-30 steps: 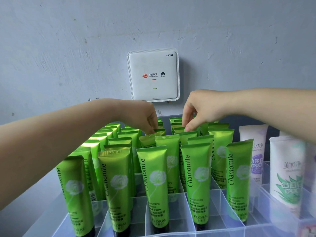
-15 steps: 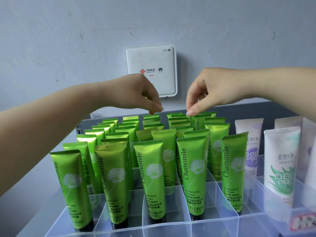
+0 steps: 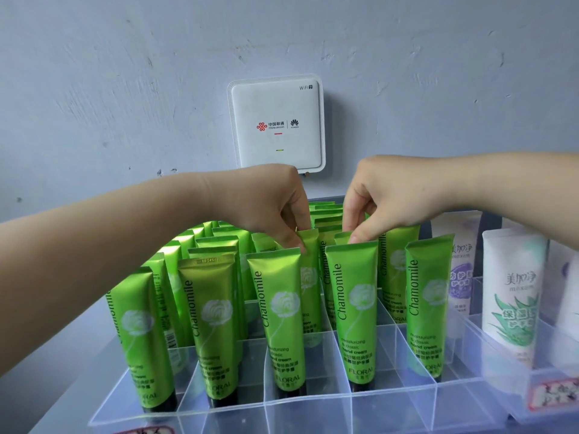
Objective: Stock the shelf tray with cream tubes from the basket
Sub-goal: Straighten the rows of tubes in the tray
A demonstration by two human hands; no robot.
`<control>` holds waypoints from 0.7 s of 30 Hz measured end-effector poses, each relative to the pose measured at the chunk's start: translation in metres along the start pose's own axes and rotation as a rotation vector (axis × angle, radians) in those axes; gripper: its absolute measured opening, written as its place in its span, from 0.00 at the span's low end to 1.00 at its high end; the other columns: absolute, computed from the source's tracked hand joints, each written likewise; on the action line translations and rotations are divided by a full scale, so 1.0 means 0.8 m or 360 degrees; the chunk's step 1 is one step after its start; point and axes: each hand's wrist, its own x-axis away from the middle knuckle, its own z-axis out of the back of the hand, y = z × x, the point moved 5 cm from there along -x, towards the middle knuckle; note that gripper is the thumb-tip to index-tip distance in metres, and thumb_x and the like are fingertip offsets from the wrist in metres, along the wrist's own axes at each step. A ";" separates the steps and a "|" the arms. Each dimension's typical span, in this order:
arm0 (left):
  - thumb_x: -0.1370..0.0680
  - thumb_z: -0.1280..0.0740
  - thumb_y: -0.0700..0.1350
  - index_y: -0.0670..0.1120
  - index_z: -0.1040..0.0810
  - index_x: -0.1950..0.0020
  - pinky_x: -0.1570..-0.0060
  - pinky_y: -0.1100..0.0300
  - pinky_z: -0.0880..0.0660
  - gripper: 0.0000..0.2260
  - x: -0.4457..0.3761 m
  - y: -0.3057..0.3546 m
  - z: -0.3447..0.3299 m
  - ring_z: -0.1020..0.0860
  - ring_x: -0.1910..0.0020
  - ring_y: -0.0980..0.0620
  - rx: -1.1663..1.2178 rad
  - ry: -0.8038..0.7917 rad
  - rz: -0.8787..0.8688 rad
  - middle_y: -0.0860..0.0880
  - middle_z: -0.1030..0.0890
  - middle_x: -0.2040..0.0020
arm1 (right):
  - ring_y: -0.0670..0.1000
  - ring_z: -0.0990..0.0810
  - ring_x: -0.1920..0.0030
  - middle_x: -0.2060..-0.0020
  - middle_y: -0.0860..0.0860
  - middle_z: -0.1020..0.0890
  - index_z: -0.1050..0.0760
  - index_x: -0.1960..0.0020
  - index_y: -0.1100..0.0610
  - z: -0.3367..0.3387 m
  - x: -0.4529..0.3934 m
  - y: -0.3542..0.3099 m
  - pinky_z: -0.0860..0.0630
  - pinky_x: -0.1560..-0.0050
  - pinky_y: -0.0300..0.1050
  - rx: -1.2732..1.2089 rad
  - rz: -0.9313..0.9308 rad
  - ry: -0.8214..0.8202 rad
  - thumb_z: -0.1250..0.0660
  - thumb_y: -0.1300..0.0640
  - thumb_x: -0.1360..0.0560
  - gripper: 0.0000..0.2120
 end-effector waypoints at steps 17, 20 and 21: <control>0.34 0.23 0.48 0.54 0.17 0.59 0.64 0.62 0.29 0.06 0.023 -0.018 0.013 0.27 0.74 0.63 -0.0043 -0.0038 0.0235 0.59 0.18 0.69 | 0.35 0.27 0.77 0.81 0.35 0.26 0.20 0.62 0.50 -0.003 -0.003 -0.011 0.35 0.74 0.26 -0.0096 0.0012 0.0035 0.27 0.58 0.30 0.05; 0.34 0.24 0.49 0.51 0.16 0.58 0.64 0.62 0.29 0.07 0.024 -0.018 0.013 0.27 0.74 0.62 -0.0077 -0.0014 0.0234 0.57 0.18 0.68 | 0.35 0.27 0.77 0.82 0.35 0.27 0.21 0.62 0.50 -0.003 -0.002 -0.013 0.35 0.75 0.26 -0.0106 0.0011 0.0009 0.28 0.59 0.30 0.05; 0.33 0.24 0.50 0.51 0.16 0.58 0.64 0.63 0.29 0.07 0.026 -0.017 0.012 0.27 0.74 0.63 -0.0081 -0.0016 0.0224 0.58 0.18 0.68 | 0.35 0.27 0.77 0.82 0.34 0.27 0.21 0.62 0.50 -0.003 -0.001 -0.014 0.35 0.75 0.25 -0.0108 0.0013 0.0009 0.28 0.58 0.30 0.06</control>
